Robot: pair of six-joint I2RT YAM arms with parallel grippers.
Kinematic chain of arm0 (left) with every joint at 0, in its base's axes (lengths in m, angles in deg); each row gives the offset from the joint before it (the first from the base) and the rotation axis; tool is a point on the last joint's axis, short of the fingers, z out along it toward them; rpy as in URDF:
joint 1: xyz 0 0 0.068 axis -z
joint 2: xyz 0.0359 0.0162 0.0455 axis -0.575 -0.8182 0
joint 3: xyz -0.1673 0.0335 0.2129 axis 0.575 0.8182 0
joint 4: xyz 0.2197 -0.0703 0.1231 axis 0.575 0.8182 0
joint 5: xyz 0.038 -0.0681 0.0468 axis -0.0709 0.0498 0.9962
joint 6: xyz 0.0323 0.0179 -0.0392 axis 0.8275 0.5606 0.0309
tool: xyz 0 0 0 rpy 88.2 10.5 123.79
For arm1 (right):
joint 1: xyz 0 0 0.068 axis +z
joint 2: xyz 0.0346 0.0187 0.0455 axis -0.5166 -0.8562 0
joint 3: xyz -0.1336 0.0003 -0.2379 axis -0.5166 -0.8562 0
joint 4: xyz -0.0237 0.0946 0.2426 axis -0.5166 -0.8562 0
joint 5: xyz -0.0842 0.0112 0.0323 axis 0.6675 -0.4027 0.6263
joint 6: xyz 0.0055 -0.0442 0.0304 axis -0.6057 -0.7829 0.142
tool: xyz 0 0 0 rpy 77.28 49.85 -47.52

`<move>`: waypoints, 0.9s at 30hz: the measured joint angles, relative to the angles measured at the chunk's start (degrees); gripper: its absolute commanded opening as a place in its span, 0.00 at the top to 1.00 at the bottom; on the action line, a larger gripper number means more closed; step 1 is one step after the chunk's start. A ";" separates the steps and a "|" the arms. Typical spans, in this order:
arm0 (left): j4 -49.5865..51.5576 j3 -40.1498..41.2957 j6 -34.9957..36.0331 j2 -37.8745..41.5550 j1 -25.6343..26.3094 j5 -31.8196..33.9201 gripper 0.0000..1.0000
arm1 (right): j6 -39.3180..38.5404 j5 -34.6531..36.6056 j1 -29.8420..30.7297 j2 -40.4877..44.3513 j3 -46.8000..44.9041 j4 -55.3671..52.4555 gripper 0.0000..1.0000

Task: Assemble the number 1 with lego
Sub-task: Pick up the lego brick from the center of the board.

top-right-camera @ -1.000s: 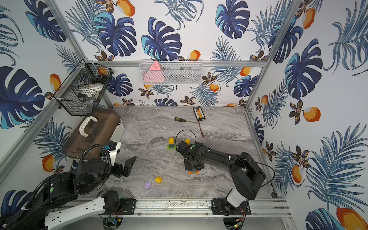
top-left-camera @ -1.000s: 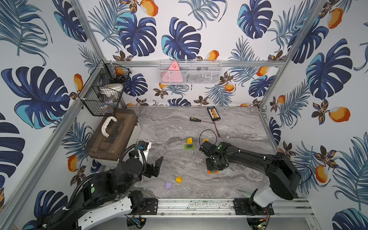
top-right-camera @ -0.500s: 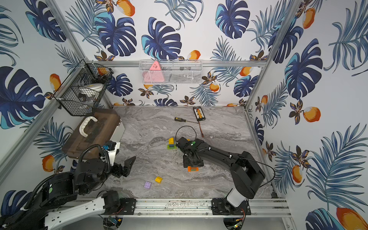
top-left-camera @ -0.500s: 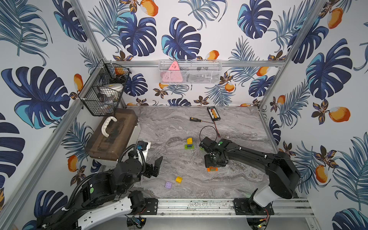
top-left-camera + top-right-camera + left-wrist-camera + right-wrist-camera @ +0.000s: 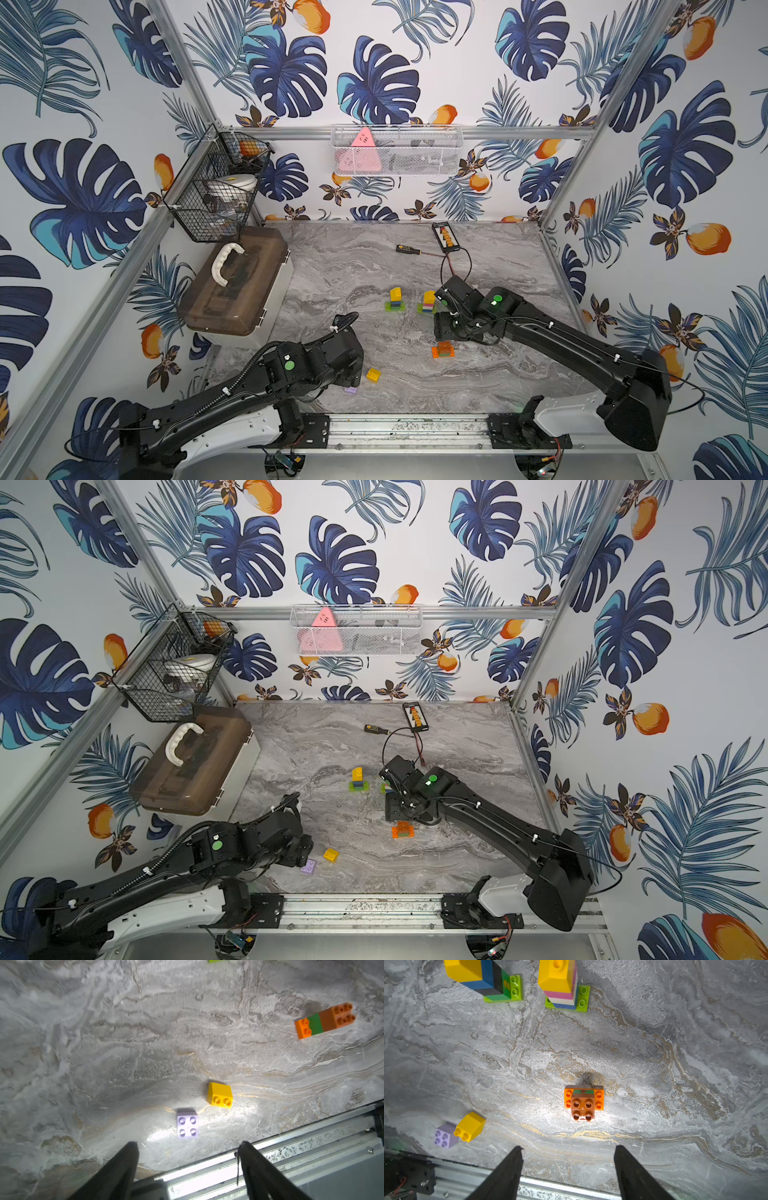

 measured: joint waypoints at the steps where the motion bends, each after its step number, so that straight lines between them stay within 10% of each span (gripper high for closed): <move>1: -0.28 0.83 -1.05 0.09 0.04 -0.72 0.21 | -0.28 -0.17 -0.04 1.16 -0.59 -0.04 0.27; 27: -13.03 12.92 -5.90 -12.41 1.46 -8.81 0.37 | -4.33 -5.07 -4.50 12.52 -4.98 -0.87 0.32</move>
